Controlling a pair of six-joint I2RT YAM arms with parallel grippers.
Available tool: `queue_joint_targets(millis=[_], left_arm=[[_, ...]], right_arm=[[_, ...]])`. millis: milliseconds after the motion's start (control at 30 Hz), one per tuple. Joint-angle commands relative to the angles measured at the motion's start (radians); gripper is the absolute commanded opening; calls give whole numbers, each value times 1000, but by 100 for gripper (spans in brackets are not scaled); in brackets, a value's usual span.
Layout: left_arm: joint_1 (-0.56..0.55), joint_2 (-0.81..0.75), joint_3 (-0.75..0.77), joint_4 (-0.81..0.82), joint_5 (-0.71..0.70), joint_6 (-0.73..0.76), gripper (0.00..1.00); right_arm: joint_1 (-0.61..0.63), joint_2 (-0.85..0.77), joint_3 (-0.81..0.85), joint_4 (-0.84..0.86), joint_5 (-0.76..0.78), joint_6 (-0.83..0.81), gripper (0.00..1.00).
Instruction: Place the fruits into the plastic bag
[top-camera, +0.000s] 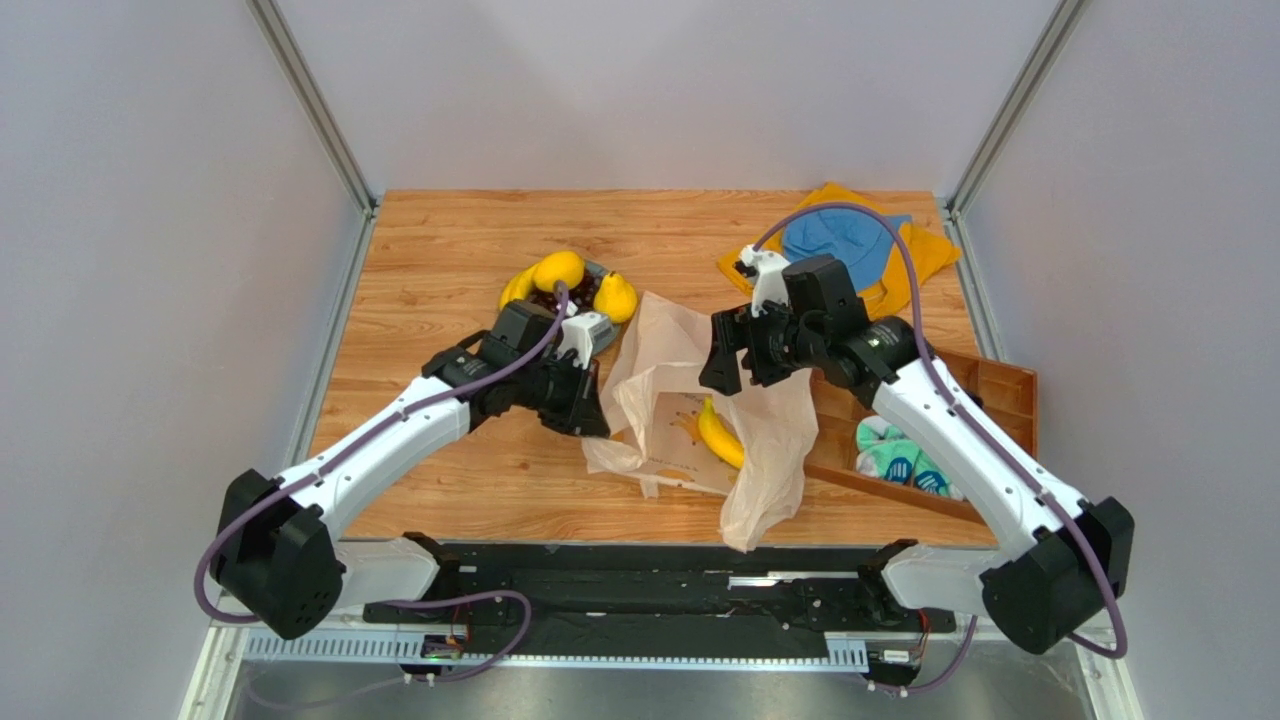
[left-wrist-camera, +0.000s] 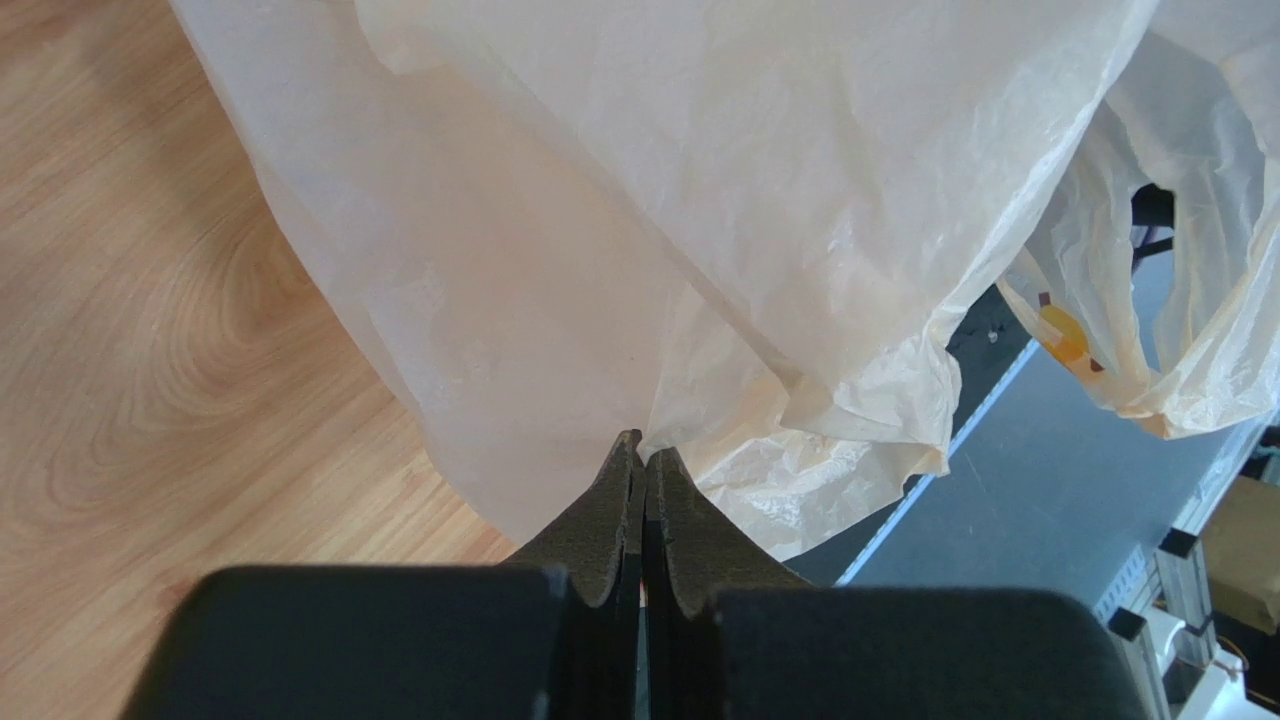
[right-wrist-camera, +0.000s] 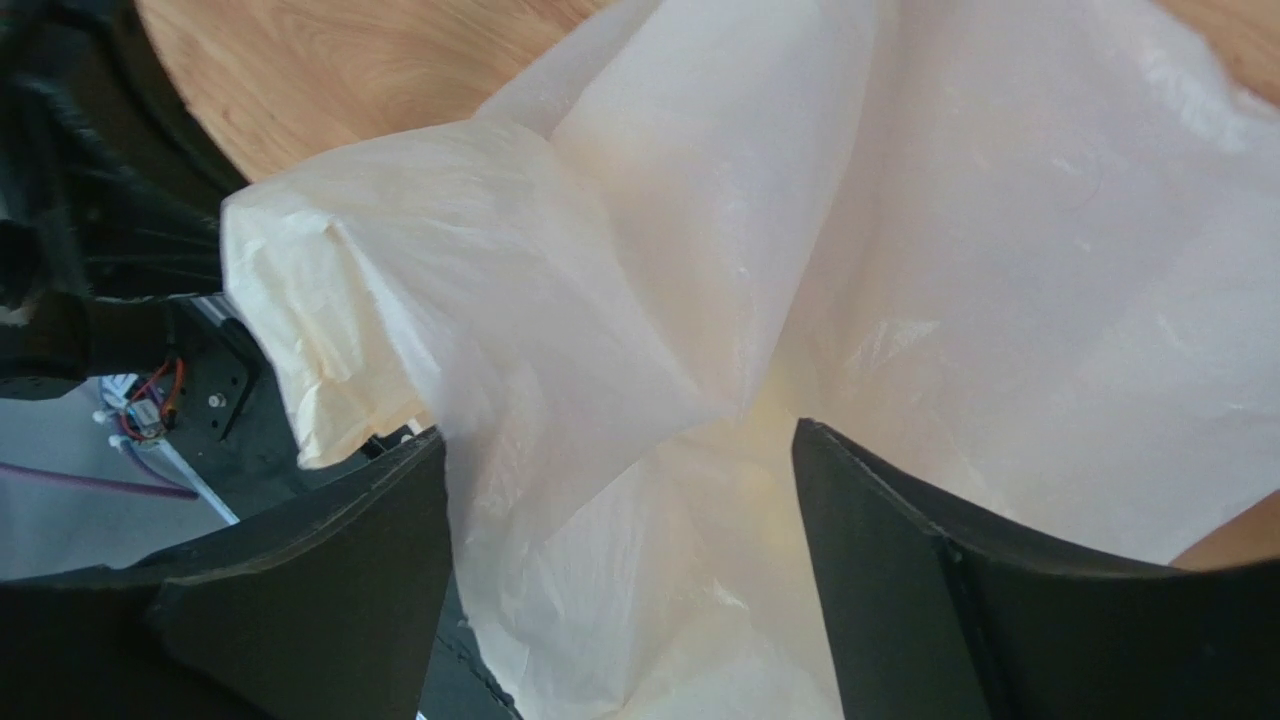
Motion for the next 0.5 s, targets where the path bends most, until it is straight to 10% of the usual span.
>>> queue_joint_targets(millis=[0, 467], left_arm=[[24, -78, -17, -53, -21, 55, 0], [32, -141, -44, -52, -60, 99, 0]], right_arm=[[1, -89, 60, 131, -65, -16, 86], [-2, 436, 454, 222, 30, 90, 74]])
